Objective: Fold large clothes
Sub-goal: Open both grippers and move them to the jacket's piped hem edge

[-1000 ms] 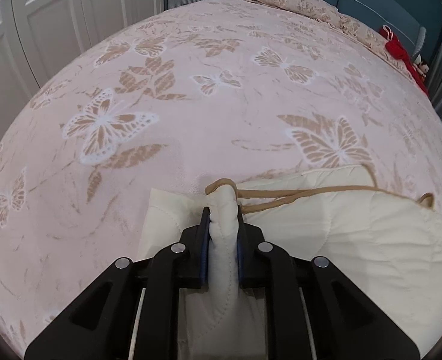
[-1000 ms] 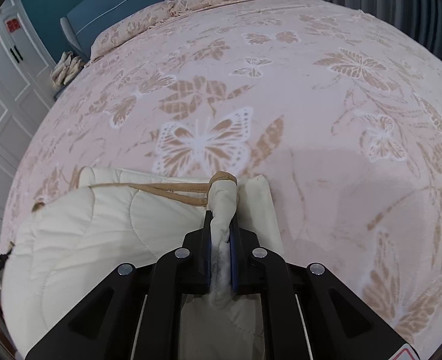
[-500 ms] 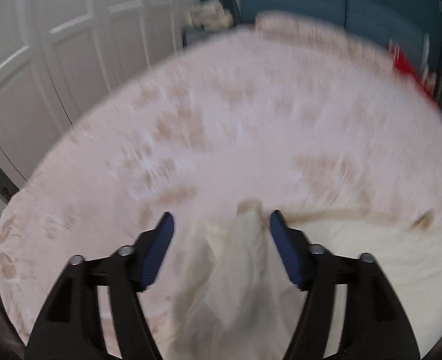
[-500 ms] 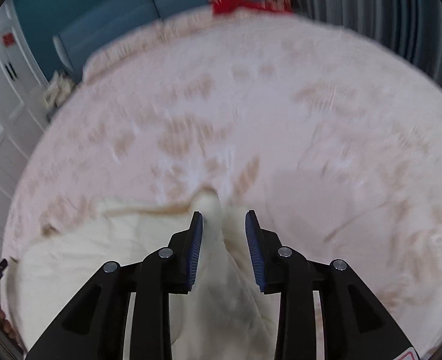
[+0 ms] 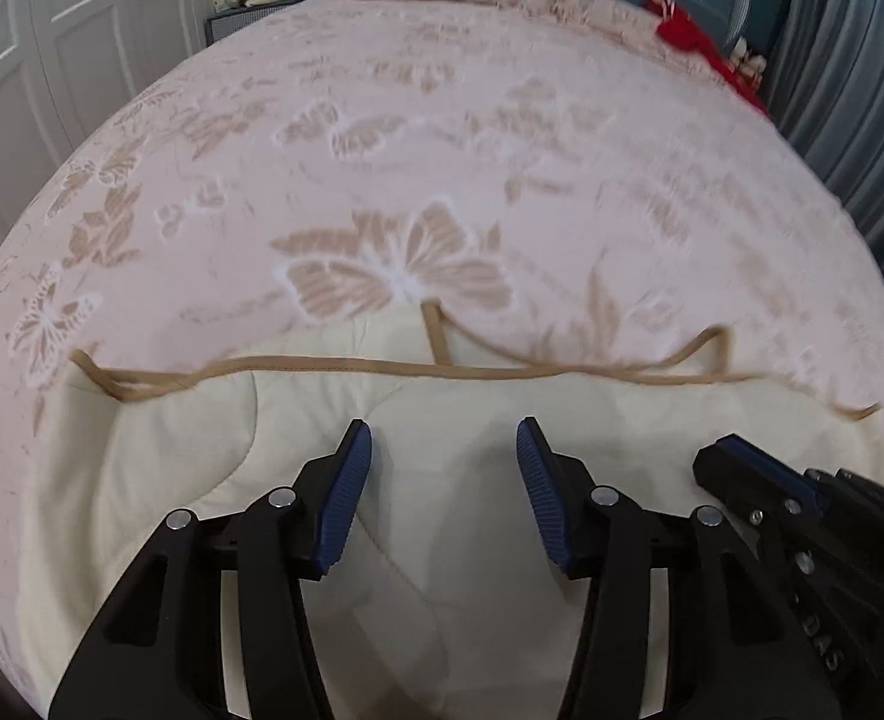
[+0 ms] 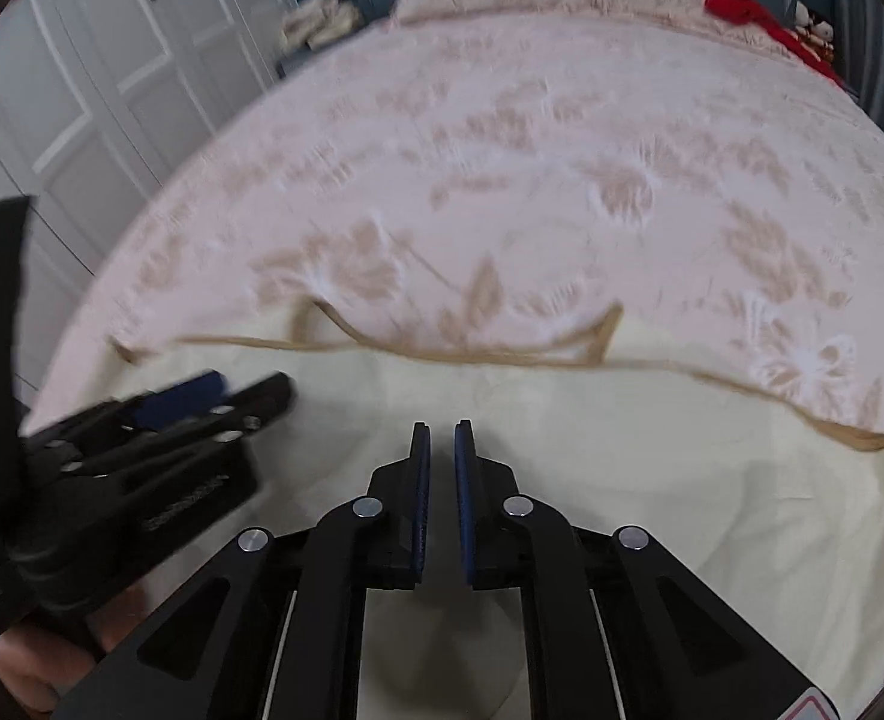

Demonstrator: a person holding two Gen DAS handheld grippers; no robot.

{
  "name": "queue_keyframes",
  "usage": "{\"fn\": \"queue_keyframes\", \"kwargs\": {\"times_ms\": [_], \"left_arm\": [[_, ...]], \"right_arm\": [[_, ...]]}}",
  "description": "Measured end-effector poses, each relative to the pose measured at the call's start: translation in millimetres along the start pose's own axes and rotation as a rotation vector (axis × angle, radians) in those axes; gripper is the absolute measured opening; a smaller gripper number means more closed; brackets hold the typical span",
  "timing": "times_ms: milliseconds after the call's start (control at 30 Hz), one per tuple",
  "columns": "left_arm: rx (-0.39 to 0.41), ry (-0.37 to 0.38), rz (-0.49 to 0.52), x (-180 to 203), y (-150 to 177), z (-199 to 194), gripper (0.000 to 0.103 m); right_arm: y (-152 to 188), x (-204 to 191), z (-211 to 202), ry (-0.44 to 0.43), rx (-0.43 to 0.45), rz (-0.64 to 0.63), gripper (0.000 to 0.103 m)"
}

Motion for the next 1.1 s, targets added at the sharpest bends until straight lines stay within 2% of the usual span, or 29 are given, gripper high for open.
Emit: {"fn": "queue_keyframes", "kwargs": {"times_ms": [100, 267, 467, 800, 1033, 1100], "left_arm": [[0.003, 0.001, -0.002, 0, 7, 9, 0.049], [0.035, -0.019, 0.023, 2, 13, 18, 0.049], [0.063, -0.036, 0.037, 3, 16, 22, 0.049], [0.1, -0.055, 0.05, 5, 18, 28, 0.05], [0.085, -0.068, 0.061, 5, 14, 26, 0.051], [0.073, -0.068, 0.059, 4, 11, 19, 0.051]], "right_arm": [[9, 19, 11, 0.024, -0.018, 0.032, 0.0], [14, 45, 17, 0.043, 0.004, 0.125, 0.0], [20, 42, 29, 0.082, 0.027, 0.073, 0.0], [20, 44, 38, 0.071, 0.05, 0.089, 0.0], [11, 47, 37, 0.035, 0.033, 0.148, 0.0], [2, 51, 24, 0.07, 0.03, 0.181, 0.0]]}}
Point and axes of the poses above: each gripper's, at about its wrist camera, not at the fingertips, and z roughly the way its jaws point, x to its right, y to its underside, the point moved 10 cm from there along z, roughly the way its jaws point, and after that the axes turned 13 degrees about x, right-handed, at the moved point
